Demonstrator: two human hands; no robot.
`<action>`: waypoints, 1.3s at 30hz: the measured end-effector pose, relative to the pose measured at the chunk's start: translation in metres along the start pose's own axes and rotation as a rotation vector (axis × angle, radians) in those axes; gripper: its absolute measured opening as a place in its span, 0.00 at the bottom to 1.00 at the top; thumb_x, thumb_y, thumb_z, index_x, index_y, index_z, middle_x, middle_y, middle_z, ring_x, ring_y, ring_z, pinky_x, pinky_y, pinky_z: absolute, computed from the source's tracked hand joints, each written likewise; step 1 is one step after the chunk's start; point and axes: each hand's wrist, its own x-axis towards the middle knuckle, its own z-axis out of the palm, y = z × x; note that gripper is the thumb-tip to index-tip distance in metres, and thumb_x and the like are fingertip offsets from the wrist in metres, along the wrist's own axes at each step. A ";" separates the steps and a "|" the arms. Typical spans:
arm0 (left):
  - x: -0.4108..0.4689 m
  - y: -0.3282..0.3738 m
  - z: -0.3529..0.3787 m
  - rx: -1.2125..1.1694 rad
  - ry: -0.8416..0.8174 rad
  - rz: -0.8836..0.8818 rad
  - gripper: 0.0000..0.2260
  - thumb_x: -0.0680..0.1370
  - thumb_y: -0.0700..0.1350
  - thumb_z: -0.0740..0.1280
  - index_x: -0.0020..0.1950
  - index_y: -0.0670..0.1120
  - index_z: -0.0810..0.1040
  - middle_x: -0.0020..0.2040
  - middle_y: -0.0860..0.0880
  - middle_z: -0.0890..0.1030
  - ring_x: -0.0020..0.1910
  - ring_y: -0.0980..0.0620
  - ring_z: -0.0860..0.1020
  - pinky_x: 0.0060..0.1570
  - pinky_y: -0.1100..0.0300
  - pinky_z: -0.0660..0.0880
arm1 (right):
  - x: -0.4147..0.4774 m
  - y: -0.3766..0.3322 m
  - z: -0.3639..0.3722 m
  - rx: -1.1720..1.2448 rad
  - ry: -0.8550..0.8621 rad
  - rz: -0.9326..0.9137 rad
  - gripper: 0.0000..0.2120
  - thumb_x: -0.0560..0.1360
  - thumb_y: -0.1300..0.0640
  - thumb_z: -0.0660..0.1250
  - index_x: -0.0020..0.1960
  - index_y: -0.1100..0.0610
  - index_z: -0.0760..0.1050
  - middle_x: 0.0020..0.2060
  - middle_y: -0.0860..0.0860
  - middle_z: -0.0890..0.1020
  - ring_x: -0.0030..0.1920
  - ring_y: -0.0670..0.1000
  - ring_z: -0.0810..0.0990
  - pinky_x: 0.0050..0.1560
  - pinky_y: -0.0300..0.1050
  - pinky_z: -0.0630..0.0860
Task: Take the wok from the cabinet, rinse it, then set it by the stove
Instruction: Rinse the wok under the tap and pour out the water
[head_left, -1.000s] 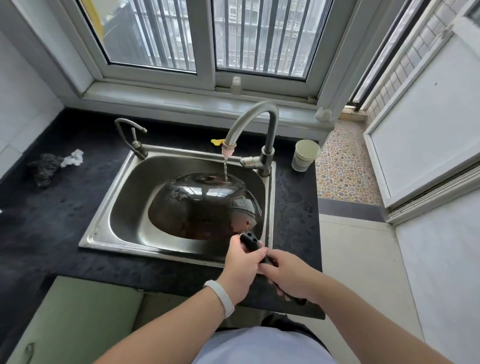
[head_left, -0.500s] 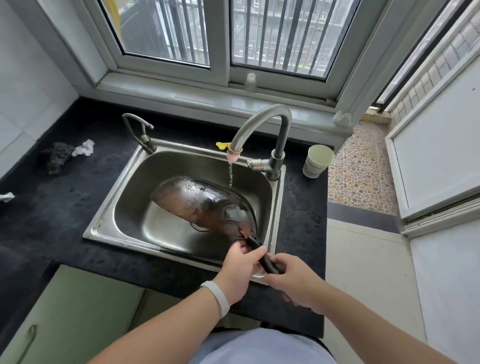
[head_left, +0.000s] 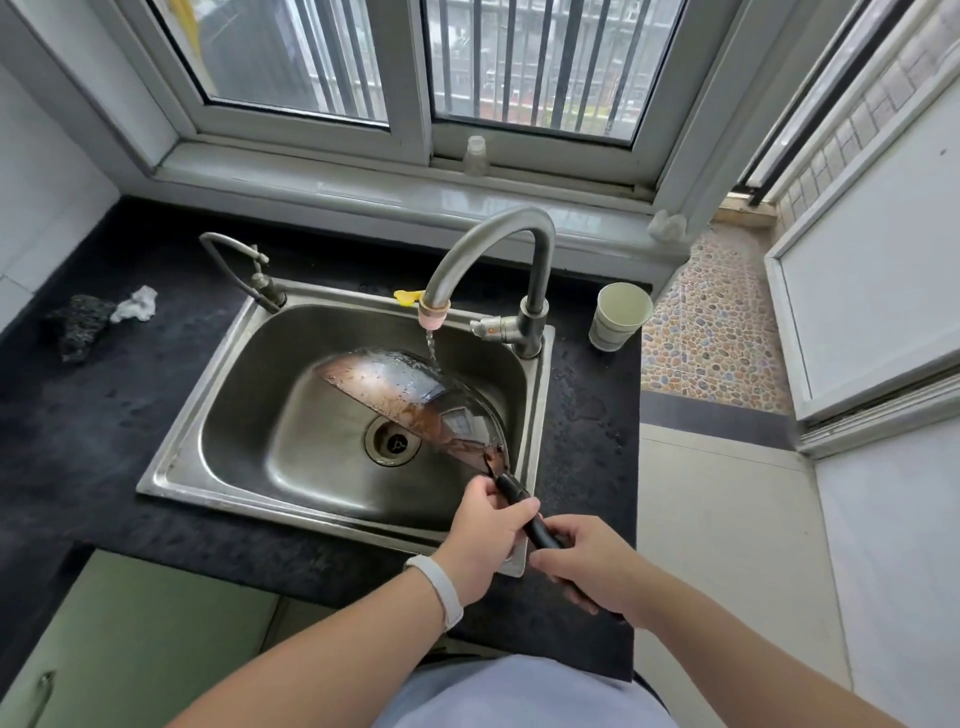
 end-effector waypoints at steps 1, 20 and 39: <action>0.000 0.001 0.001 0.010 -0.002 0.002 0.13 0.75 0.37 0.72 0.54 0.45 0.70 0.52 0.41 0.82 0.51 0.44 0.84 0.55 0.43 0.80 | 0.000 0.001 -0.001 0.002 -0.002 -0.004 0.09 0.76 0.60 0.69 0.52 0.65 0.77 0.30 0.52 0.75 0.22 0.49 0.69 0.22 0.42 0.66; 0.012 0.001 0.016 0.420 0.063 0.120 0.16 0.72 0.48 0.74 0.51 0.48 0.67 0.44 0.45 0.78 0.43 0.49 0.78 0.45 0.49 0.79 | 0.003 0.009 -0.003 -0.064 0.064 0.034 0.07 0.80 0.57 0.63 0.44 0.58 0.72 0.29 0.52 0.74 0.23 0.48 0.69 0.24 0.41 0.68; 0.002 -0.008 0.019 0.337 0.073 0.032 0.19 0.73 0.41 0.74 0.57 0.46 0.67 0.49 0.41 0.79 0.49 0.44 0.81 0.51 0.43 0.81 | 0.008 0.044 0.000 -0.259 0.101 -0.101 0.06 0.77 0.58 0.66 0.43 0.52 0.72 0.30 0.47 0.74 0.25 0.43 0.70 0.29 0.39 0.70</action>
